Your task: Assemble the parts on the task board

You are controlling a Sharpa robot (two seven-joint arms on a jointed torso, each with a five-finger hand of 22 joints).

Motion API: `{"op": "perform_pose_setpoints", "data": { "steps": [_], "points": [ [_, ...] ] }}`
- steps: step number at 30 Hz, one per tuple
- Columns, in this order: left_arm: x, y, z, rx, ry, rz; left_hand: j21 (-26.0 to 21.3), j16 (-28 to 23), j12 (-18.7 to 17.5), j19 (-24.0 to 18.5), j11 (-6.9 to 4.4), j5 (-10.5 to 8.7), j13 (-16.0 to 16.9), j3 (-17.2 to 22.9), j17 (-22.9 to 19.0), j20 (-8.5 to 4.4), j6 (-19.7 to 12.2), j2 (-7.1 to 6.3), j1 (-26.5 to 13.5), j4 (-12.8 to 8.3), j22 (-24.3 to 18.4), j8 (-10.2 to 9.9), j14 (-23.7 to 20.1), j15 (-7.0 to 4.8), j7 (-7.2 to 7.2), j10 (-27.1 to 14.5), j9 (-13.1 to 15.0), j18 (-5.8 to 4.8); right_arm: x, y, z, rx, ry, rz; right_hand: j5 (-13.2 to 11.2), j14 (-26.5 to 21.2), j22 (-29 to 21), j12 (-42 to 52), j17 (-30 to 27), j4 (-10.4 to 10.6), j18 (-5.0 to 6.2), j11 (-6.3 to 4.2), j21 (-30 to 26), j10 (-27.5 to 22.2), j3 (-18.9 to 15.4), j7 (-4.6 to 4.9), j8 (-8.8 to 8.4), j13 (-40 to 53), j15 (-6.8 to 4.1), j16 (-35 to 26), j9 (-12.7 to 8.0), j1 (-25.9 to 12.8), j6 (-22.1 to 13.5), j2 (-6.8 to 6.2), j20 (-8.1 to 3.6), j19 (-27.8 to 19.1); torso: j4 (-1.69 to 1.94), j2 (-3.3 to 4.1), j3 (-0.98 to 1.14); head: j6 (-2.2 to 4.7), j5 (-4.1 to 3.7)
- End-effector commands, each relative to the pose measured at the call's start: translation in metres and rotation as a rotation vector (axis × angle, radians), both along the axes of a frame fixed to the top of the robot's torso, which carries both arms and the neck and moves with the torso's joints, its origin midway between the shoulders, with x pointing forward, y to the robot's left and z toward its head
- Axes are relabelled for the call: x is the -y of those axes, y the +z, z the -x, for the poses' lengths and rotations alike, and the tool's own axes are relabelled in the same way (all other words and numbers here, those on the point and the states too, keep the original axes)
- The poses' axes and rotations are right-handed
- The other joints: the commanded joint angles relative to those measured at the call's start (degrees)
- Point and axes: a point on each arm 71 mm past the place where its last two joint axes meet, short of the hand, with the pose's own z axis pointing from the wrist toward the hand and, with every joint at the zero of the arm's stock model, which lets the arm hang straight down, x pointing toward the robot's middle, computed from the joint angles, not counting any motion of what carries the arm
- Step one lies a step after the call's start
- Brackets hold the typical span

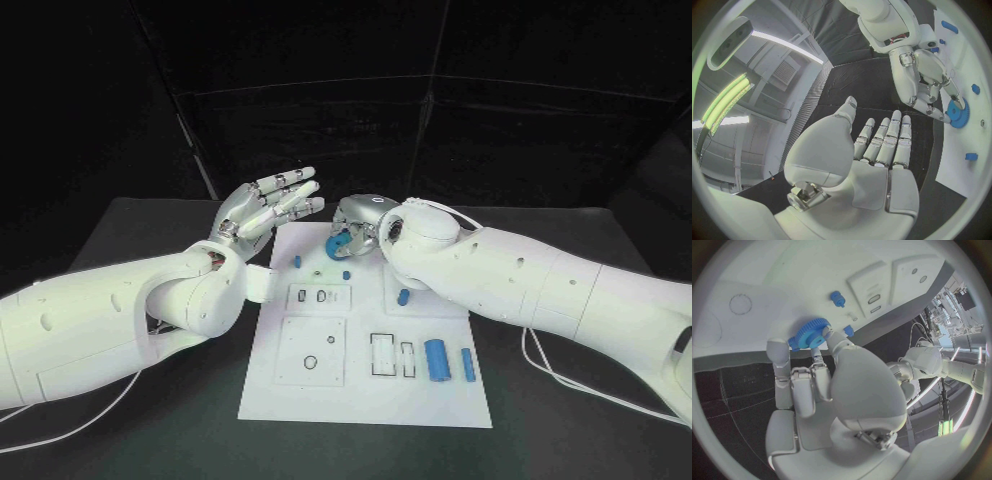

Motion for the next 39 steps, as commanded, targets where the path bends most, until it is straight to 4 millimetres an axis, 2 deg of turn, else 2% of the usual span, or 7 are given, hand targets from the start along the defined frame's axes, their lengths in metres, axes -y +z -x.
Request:
{"op": "perform_pose_setpoints", "data": {
  "steps": [1, 5, 13, 19, 29, 33, 39],
  "points": [
    [0.001, 0.002, 0.000, 0.014, -0.013, 0.003, -0.30, -0.35, -0.25, 0.22, 0.11, 0.21, 0.00, 0.00, -0.06, 0.01, 0.10, 0.03, 0.27, -0.43, -0.06, -0.22, 0.02, 0.06, 6.11, 0.06, -0.03, 0.79, 0.000, 0.000, 0.000, -0.007, 0.007, 0.019, 0.01, 4.85, -0.04, -0.29, 8.68, 0.24, -0.30, 0.10, 0.21, -0.35, -0.63, 0.10, -0.42, 2.36, 0.17, -0.11, 0.04, -1.21, -0.87, -0.48, 0.09, 0.20, -0.02, 0.01, 0.04, -0.01, 0.02],
    [0.002, 0.002, 0.000, 0.014, -0.014, 0.003, -0.38, -0.43, -0.27, 0.24, 0.12, 0.21, -0.01, 0.02, -0.09, 0.01, -0.01, 0.04, 0.24, -0.49, -0.07, -0.28, 0.03, 0.07, 6.11, -0.03, -0.05, 0.79, 0.000, 0.000, 0.000, 0.000, 0.008, 0.008, -2.10, 4.87, -0.21, -0.36, 8.81, 0.68, -0.27, 0.26, 0.07, -0.42, -2.07, 0.19, -0.98, 2.27, 0.33, -0.09, 0.08, -2.80, -1.84, -1.07, 0.27, 0.14, -0.03, 0.00, 0.01, 0.11, 0.18],
    [0.002, 0.002, 0.000, 0.014, -0.014, 0.003, -0.40, -0.45, -0.27, 0.24, 0.12, 0.22, -0.01, 0.05, -0.09, 0.01, 0.00, 0.11, 0.24, -0.49, -0.07, -0.29, 0.03, 0.07, 6.12, -0.02, -0.05, 0.79, 0.000, 0.001, 0.000, 0.022, 0.005, -0.013, -2.18, 4.86, -0.20, -0.44, 8.78, 0.44, -0.28, 0.34, 0.06, -0.53, -2.70, 0.30, -1.35, 2.20, 0.39, -0.10, 0.06, -2.82, -2.60, -1.31, 0.34, 0.18, 0.01, 0.02, 0.01, 0.21, 0.14],
    [0.002, 0.002, 0.000, 0.014, -0.014, 0.003, -0.40, -0.45, -0.27, 0.24, 0.12, 0.22, -0.01, 0.05, -0.09, 0.01, 0.00, 0.11, 0.24, -0.49, -0.07, -0.29, 0.03, 0.07, 6.12, -0.02, -0.05, 0.79, 0.001, 0.002, -0.001, 0.037, 0.000, -0.028, -2.06, 4.84, -0.43, -2.00, 8.73, 0.83, -0.32, 1.49, -0.06, -2.16, -4.76, 1.61, -4.42, 0.28, 1.32, -0.13, -0.08, -3.15, -8.50, -1.65, 1.06, 0.10, 0.00, 0.01, 0.01, 0.26, 0.16],
    [0.000, 0.001, -0.001, 0.013, -0.012, 0.002, -0.44, -0.48, -0.29, 0.19, 0.12, 0.22, -0.02, 0.10, -0.10, 0.01, -0.06, 0.19, 0.24, -0.50, -0.08, -0.32, 0.03, 0.08, 6.12, -0.13, -0.06, 0.78, 0.012, 0.007, 0.001, 0.071, 0.005, -0.105, -1.42, 4.79, -0.44, -1.71, 8.54, 3.70, -0.25, 1.88, 0.07, -2.06, -7.90, 1.94, -4.07, 0.49, 1.74, -0.19, 0.29, -4.47, -8.29, -1.26, 1.60, 0.12, -0.14, -0.08, 0.11, 0.44, 0.06],
    [-0.003, 0.002, -0.001, 0.013, -0.005, 0.000, -0.44, -0.48, -0.29, 0.19, 0.12, 0.22, -0.02, 0.10, -0.10, 0.01, -0.06, 0.19, 0.24, -0.50, -0.08, -0.32, 0.03, 0.08, 6.12, -0.13, -0.06, 0.78, 0.030, 0.016, 0.007, 0.092, 0.062, -0.246, 0.62, 4.29, -2.13, -2.64, 6.43, 3.20, 0.02, 1.79, -0.87, -3.06, -7.46, 1.89, -4.01, -0.64, 1.68, -0.93, 0.27, -2.50, -8.27, -0.01, 1.58, -0.94, -0.42, -0.26, 0.08, 0.55, 0.02],
    [-0.008, 0.001, -0.002, 0.015, 0.006, -0.004, -0.43, -0.49, -0.28, 0.36, 0.13, 0.22, -0.01, 0.11, -0.11, 0.01, 0.04, 0.22, 0.23, -0.50, -0.06, -0.32, 0.03, 0.08, 6.12, 0.01, -0.05, 0.78, 0.084, 0.021, 0.017, 0.015, 0.056, -0.372, 1.07, 4.30, -2.39, -2.74, 6.50, 2.36, 0.07, 1.47, -1.05, -3.19, -7.53, 1.50, -3.14, -0.77, 1.43, -0.98, 0.51, -1.30, -6.67, 0.36, 1.41, -1.21, -1.16, -1.00, 0.15, 0.68, -0.46]
  ]
}}
